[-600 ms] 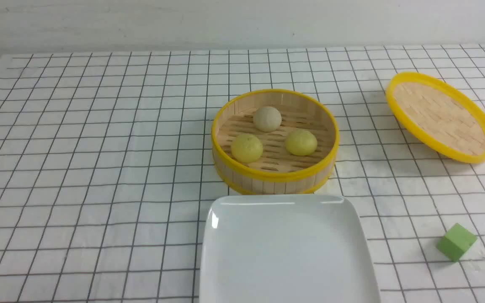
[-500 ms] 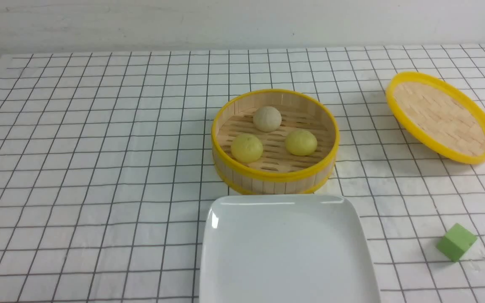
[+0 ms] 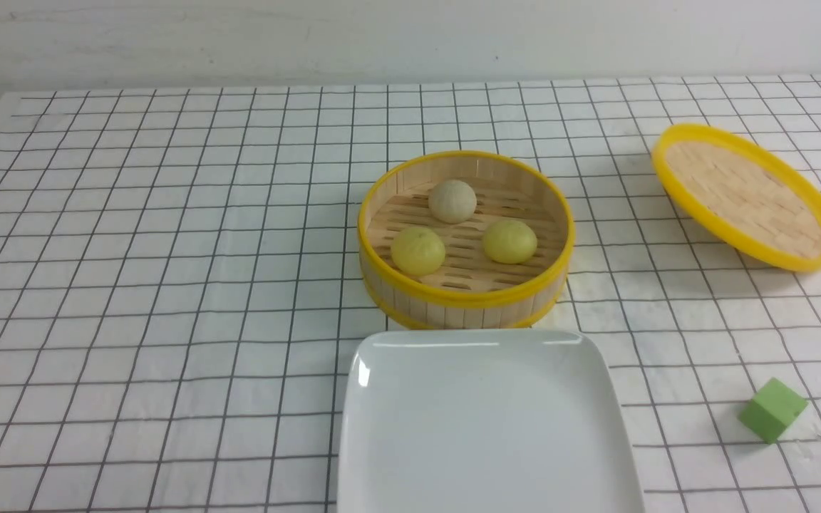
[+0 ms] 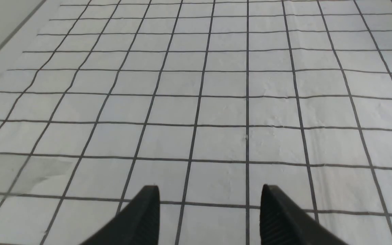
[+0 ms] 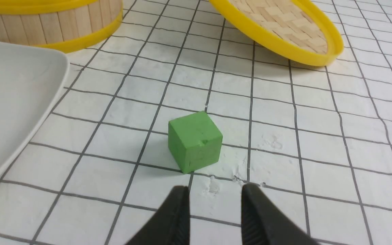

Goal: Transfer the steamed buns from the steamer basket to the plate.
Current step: Use the right arm to grab the steamed stuffed bun that is closest to it

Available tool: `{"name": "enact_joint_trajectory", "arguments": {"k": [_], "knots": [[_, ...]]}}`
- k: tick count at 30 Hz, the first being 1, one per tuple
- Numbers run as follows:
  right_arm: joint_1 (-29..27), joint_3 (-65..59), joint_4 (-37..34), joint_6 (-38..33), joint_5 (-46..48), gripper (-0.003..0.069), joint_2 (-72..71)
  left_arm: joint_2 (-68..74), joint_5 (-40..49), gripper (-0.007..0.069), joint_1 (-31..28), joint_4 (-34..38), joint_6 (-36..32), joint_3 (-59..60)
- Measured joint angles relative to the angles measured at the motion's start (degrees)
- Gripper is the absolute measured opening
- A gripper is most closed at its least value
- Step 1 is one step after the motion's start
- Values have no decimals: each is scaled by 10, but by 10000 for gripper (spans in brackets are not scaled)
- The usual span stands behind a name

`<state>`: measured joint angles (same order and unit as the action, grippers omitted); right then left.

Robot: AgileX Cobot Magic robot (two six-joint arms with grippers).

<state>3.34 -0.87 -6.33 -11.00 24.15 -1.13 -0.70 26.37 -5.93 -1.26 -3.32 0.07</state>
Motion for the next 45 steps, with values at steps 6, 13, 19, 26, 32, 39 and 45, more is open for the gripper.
{"name": "enact_joint_trajectory", "arguments": {"k": [6, 13, 19, 26, 32, 39, 45], "knots": [[0, 0, 0, 0, 0, 240, 0, 0, 0, 414, 0, 0, 0, 0], [0, 12, -29, 39, -12, 240, 0, 0, 0, 414, 0, 0, 0, 0], [0, 130, -70, 52, 26, 240, 0, 0, 0, 414, 0, 0, 0, 0], [0, 305, -101, 67, 121, 240, 0, 0, 0, 414, 0, 0, 0, 0], [0, 334, -155, 72, 110, 240, 0, 0, 0, 414, 0, 0, 0, 0], [0, 334, -210, 73, 109, 240, 0, 0, 0, 414, 0, 0, 0, 0], [0, 334, -215, 75, 109, 240, 0, 0, 0, 414, 0, 0, 0, 0]]}}
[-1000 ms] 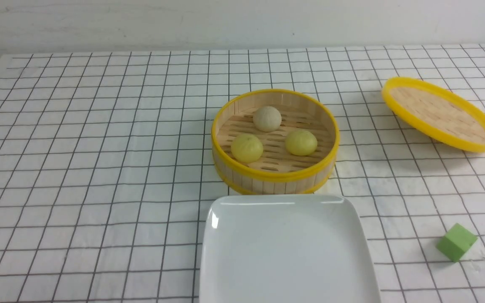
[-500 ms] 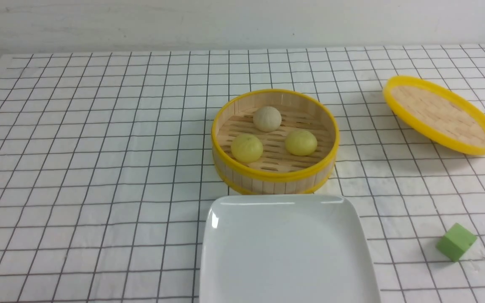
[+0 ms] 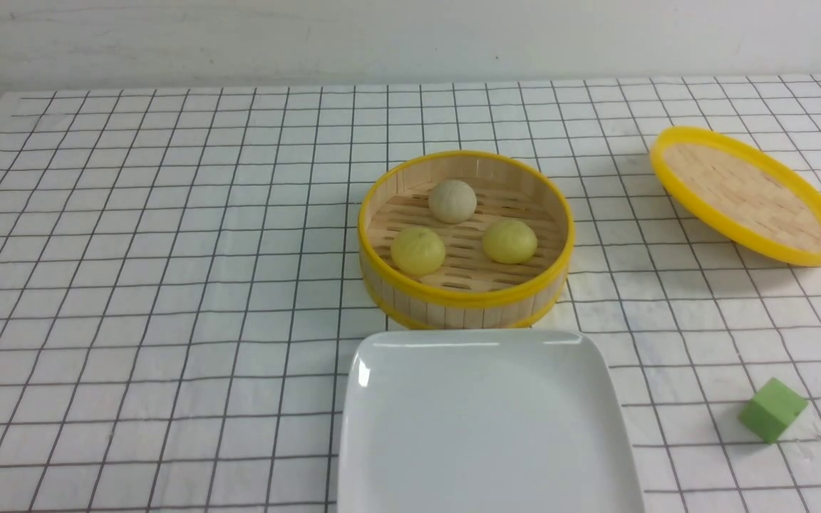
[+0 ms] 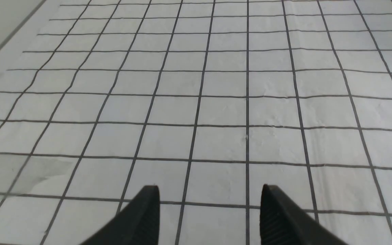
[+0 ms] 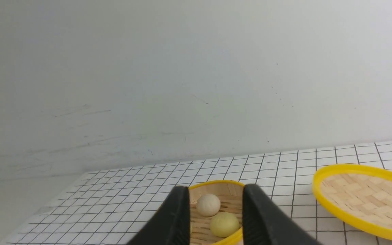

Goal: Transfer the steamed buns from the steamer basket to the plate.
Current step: Use the right arm to grab the steamed stuffed bun that is closest to it

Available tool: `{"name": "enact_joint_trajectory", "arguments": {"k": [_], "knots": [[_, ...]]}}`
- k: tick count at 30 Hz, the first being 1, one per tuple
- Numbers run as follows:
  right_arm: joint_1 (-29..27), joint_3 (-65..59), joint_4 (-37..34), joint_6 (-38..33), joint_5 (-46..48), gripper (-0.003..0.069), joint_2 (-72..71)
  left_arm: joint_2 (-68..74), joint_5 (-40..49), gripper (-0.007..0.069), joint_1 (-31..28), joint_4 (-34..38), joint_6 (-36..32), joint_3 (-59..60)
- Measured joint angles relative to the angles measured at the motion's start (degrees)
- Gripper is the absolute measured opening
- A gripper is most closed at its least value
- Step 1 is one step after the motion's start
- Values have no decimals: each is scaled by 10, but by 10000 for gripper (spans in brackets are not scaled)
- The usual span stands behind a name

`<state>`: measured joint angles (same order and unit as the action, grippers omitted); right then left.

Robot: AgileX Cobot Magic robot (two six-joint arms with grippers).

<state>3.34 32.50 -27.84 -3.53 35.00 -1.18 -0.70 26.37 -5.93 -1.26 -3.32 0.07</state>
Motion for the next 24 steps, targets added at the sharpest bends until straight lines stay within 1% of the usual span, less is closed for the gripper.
{"name": "enact_joint_trajectory", "arguments": {"k": [5, 9, 10, 11, 12, 15, 19, 20, 21, 24], "knots": [[0, 0, -8, 0, 0, 240, 0, 0, -11, 414, 0, -7, 0, 0], [0, 0, -37, 0, 13, 240, 0, 0, -57, 414, 0, 70, 20, 0], [0, 0, -39, 0, 14, 240, 0, 0, -63, 414, 0, 75, 22, 0], [0, 0, -48, 0, 22, 240, 0, 0, -90, 414, 0, 122, 38, 0], [0, 0, -52, 0, 24, 240, 0, 0, -105, 414, 0, 138, 44, 0], [0, 0, -58, 0, 31, 240, 0, 0, -152, 414, 0, 227, 77, 0], [0, 0, -64, -1, 50, 240, 0, 0, -183, 414, 0, 319, 104, 0], [0, 0, -66, -2, 55, 240, 0, 0, -184, 414, 0, 325, 105, 0], [0, 0, -69, -11, 68, 240, 0, 0, -189, 414, 0, 362, 112, 0], [0, 3, -85, -57, 107, 240, 7, 0, -196, 412, 0, 442, 116, 0]]}}
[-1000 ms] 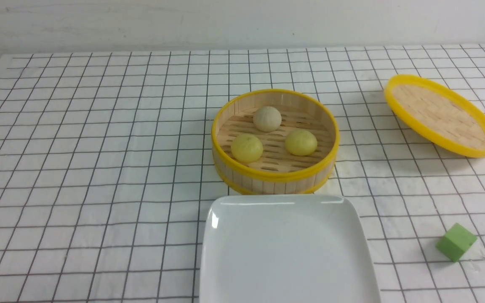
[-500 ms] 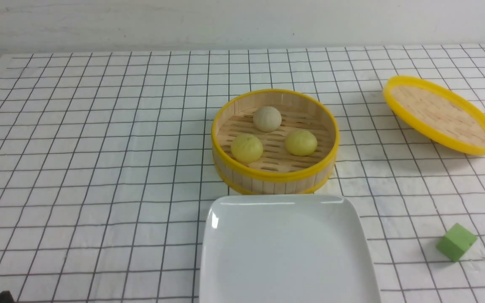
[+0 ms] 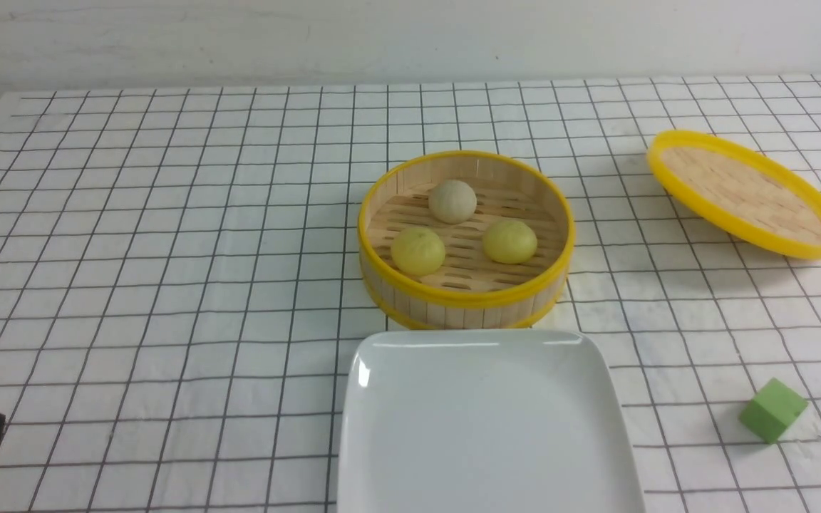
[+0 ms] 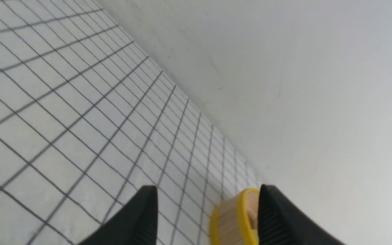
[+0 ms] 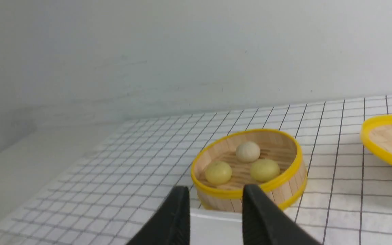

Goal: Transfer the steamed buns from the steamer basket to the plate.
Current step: Use the right arm to grab the steamed stuffed bun that is closest to it

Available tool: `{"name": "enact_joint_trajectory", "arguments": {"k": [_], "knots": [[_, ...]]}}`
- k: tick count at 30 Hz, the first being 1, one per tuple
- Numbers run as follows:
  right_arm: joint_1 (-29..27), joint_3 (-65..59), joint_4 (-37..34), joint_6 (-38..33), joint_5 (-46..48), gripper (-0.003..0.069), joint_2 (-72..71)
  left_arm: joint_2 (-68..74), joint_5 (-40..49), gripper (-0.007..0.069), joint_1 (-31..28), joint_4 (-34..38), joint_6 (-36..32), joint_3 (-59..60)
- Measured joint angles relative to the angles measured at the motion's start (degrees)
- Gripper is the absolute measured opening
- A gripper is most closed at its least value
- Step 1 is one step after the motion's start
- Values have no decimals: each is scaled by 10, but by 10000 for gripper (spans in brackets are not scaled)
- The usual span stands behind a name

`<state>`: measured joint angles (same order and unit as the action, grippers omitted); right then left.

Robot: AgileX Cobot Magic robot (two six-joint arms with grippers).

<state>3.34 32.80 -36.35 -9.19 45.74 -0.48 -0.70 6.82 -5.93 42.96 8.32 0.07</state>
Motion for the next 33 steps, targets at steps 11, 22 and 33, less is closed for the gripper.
{"name": "enact_joint_trajectory", "arguments": {"k": [11, 22, 33], "knots": [[0, 113, -33, -148, 85, 240, 217, 0, 47, 337, 0, 42, -24, -107], [0, 242, -37, -236, 140, 240, 464, 45, 366, 323, 0, 39, -208, -290], [0, 382, -80, -357, 241, 240, 700, 195, 442, 323, 0, 31, -395, -329]]}}
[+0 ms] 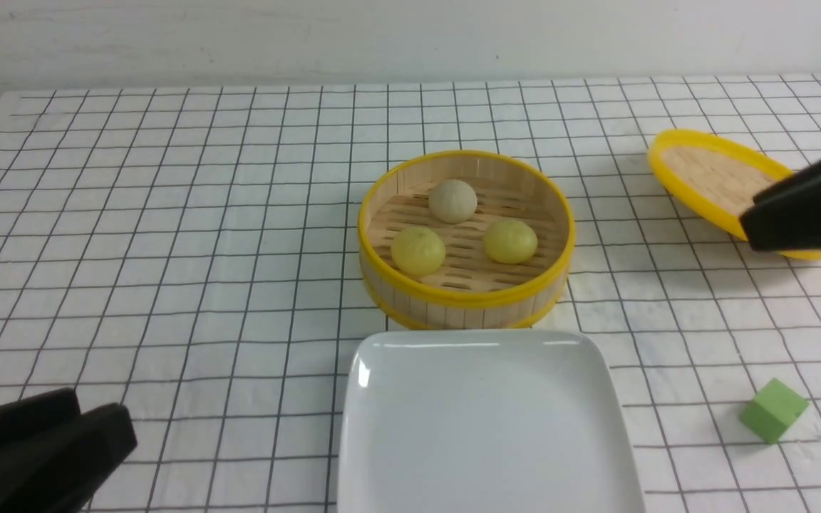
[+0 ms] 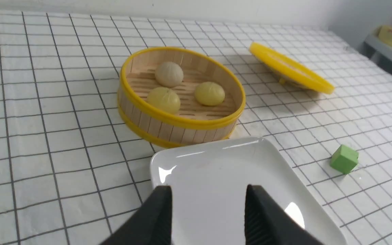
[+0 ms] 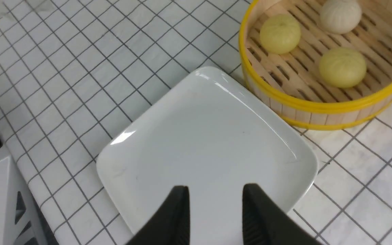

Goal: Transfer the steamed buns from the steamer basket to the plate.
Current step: Use the right arm to grab the steamed stuffed bun that is closest to it

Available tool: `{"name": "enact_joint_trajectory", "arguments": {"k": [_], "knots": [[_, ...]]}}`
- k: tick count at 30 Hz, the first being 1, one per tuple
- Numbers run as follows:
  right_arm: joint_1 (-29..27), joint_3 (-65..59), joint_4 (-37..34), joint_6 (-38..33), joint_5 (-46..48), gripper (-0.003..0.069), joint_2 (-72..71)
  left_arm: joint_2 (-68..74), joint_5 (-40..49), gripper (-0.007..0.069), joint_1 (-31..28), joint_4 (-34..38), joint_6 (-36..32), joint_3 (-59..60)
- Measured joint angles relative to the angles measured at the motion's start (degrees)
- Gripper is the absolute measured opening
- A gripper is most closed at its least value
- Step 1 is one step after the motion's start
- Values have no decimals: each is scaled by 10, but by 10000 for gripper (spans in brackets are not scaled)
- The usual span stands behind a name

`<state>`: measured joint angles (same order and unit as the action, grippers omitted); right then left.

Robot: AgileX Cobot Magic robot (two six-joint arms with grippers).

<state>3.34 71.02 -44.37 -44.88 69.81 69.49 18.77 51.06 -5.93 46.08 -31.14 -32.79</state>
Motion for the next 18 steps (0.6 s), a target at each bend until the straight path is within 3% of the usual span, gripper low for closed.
{"name": "enact_joint_trajectory", "arguments": {"k": [3, 8, 13, 18], "knots": [[14, 56, 6, 3, 8, 240, 72, 28, -4, 323, 0, 0, -27, 0], [83, 186, 64, 13, 10, 240, 194, 49, -10, 323, 0, -1, -67, 0], [161, 365, 195, 92, 13, 240, 340, 52, -36, 323, 0, -1, -76, 0], [186, 461, 289, 158, 13, 241, 456, 52, -37, 323, 0, -1, -76, 0]]}}
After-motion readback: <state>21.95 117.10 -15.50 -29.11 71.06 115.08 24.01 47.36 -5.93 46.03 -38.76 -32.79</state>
